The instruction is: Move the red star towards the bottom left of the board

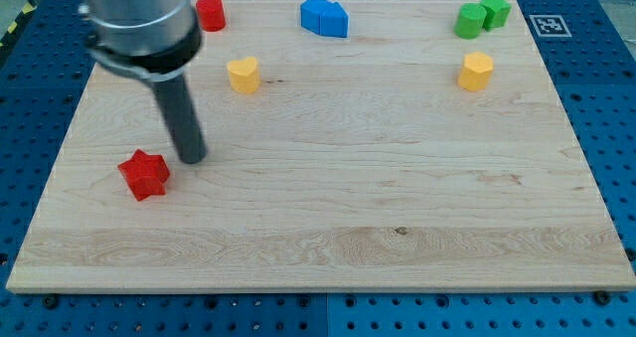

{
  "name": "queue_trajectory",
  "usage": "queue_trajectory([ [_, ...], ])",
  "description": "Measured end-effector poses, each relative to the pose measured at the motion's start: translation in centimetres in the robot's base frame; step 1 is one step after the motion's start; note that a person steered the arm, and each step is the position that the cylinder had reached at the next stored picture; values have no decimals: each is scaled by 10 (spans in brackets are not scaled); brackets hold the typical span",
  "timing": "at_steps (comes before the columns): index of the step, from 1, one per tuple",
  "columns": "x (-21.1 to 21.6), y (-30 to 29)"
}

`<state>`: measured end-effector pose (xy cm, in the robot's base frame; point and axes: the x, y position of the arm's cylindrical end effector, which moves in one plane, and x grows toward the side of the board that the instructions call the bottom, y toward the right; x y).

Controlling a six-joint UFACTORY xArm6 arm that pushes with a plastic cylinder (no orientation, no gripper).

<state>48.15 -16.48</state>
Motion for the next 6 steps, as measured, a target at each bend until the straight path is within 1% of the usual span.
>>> queue_trajectory([
  [1,9,-24],
  [2,9,-24],
  [3,22,-30],
  [5,68,-46],
  [6,70,-32],
])
